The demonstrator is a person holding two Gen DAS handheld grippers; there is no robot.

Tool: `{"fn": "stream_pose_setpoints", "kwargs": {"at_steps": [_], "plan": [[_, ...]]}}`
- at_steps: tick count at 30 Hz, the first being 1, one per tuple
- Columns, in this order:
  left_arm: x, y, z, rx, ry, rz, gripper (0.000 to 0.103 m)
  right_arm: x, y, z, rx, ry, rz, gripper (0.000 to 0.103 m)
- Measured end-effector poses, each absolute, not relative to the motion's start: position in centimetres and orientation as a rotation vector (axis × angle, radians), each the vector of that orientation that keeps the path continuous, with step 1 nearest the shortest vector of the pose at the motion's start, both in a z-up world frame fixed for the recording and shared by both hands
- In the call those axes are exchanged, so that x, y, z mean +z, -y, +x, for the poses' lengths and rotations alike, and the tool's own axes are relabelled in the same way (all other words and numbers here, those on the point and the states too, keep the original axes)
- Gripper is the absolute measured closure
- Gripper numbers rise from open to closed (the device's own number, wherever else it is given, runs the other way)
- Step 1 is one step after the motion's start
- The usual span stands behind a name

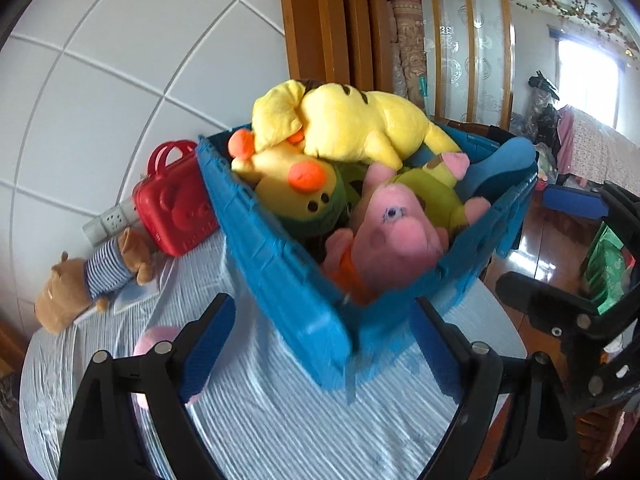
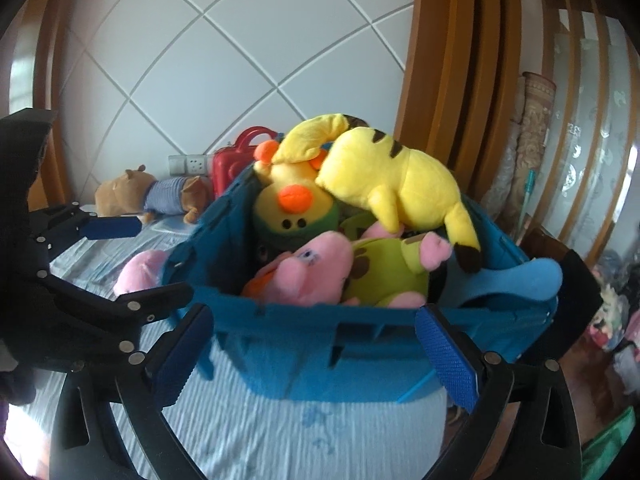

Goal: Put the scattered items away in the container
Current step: 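Withdraw both tools from the crate toward the round pink pig-head plush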

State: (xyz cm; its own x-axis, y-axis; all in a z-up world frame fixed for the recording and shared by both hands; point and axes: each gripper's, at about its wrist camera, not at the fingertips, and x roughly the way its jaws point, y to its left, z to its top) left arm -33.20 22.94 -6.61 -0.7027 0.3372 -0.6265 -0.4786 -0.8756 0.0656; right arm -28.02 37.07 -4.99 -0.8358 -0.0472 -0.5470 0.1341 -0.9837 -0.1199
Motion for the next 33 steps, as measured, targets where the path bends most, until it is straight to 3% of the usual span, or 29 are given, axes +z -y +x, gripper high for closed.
{"fn": "stream_pose_setpoints", "kwargs": {"at_steps": [33], "plan": [[-11.1,-7.6,-25.9,2.624,-0.202,-1.022,0.014,-10.1,-22.9,-22.5,-2.728,-0.284,0.94,0.001]]}}
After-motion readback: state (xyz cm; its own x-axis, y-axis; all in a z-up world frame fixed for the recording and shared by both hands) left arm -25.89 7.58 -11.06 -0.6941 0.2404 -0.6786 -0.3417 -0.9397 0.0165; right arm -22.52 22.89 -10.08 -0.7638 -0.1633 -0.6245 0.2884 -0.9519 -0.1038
